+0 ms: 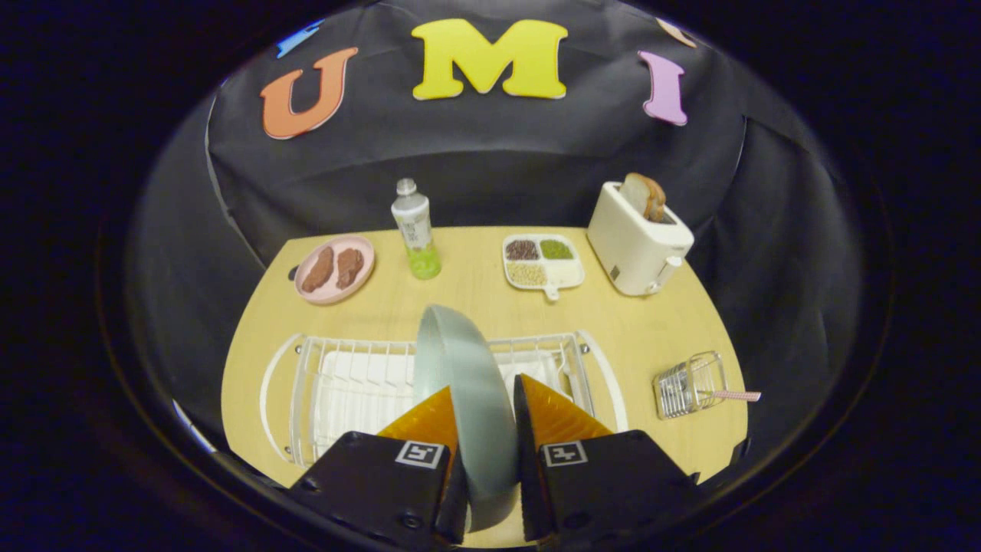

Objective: Take the plate from the dish rack, then take the spoon from the basket and place it into the plate.

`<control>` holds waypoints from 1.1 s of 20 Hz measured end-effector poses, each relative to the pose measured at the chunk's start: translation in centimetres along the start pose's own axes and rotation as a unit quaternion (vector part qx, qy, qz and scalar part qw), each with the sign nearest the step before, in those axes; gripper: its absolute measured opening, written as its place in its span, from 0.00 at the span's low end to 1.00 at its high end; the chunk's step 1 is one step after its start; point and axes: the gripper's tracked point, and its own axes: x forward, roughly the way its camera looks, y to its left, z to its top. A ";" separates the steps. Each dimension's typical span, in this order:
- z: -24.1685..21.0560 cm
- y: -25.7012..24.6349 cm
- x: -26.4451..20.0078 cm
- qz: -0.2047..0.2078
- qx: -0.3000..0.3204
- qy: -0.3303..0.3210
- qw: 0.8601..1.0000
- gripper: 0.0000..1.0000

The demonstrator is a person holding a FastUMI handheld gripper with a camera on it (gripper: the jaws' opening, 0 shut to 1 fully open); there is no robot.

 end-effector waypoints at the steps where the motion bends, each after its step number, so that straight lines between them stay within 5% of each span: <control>1: -0.5 0.4 -1.0 0.015 -0.007 0.000 1.000 0.32; 5: -3.8 0.7 -3.9 0.090 0.008 0.010 0.996 0.32; 15: -17.4 -2.5 -6.1 0.185 0.068 0.029 0.980 0.32; 22: -24.6 -6.1 -2.8 0.195 0.153 0.043 0.968 0.32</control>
